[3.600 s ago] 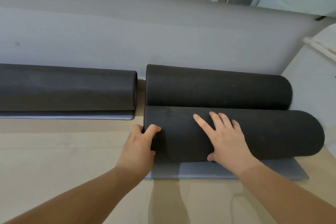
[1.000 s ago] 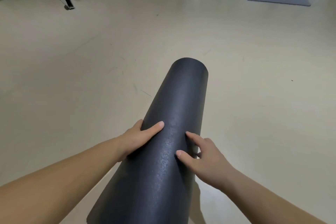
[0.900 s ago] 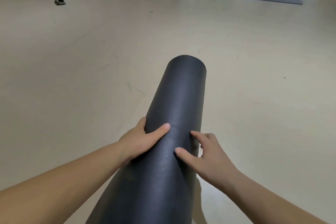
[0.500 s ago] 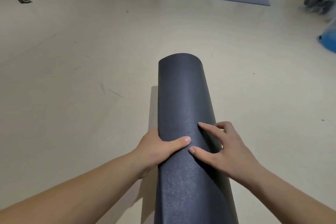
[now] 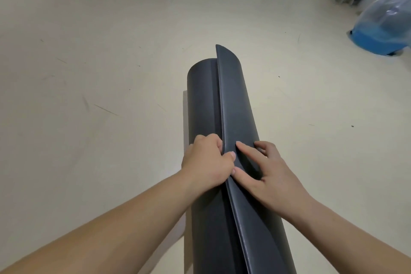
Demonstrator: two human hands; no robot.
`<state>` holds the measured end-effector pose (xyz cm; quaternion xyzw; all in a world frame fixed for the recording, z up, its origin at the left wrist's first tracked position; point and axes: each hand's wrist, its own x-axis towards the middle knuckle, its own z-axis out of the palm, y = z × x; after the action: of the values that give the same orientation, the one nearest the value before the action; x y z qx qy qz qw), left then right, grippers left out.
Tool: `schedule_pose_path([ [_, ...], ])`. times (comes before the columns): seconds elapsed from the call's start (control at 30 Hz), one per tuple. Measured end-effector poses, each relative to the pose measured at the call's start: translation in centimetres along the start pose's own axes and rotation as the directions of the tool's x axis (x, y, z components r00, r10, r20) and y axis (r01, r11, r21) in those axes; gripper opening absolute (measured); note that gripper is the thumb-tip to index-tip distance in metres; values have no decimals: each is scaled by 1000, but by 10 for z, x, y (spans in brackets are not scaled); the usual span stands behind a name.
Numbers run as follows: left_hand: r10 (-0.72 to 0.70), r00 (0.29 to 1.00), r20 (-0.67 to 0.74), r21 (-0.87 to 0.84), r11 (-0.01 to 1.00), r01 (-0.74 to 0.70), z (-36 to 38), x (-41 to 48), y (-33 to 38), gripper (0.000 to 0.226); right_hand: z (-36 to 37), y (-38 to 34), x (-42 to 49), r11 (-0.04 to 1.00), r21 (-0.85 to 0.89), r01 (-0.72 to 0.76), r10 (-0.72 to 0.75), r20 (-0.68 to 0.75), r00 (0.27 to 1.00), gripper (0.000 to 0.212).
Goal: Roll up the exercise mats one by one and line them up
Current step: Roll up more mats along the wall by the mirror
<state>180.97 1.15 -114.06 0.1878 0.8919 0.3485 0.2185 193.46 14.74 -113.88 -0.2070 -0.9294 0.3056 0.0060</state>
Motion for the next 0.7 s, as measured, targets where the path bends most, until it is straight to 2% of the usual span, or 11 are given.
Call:
schedule_pose_path([
  [0.03,-7,1000,-1,-22,1000,7,3,2,0,28,0,1,1,1000,-12,-9,9,12,1000,69],
  [0.1,-75,997,-31,-220,973,66,8,5,-6,36,-2,4,4,998,-54,-40,43,52,998,70],
  [0.17,-222,975,-18,-339,919,203,10,4,-14,88,-5,5,8,993,-101,-67,76,92,993,71],
  [0.2,-307,951,21,-345,891,295,12,3,-18,119,-6,6,10,991,-111,-75,87,109,990,71],
  [0.23,-360,930,71,-381,852,359,14,2,-22,139,-7,7,12,990,-114,-82,96,126,987,71],
  [0.27,-368,922,118,-461,802,379,17,2,-26,145,-7,8,12,990,-111,-86,102,145,984,71],
  [0.33,-332,925,185,-614,696,373,25,2,-33,133,-7,11,13,992,-93,-83,99,179,979,69],
  [0.37,-322,928,188,-623,691,366,27,1,-31,127,-9,14,12,993,-83,-86,100,191,976,69],
  [0.53,-297,948,110,-339,886,317,46,0,-7,128,-17,42,-15,995,-7,-99,98,172,980,64],
  [0.63,-172,964,201,-47,982,185,59,1,26,127,-27,62,-50,988,-12,-154,154,132,979,64],
  [0.7,-90,952,291,165,985,43,72,1,54,131,-46,78,-76,977,-108,-183,194,94,977,64],
])
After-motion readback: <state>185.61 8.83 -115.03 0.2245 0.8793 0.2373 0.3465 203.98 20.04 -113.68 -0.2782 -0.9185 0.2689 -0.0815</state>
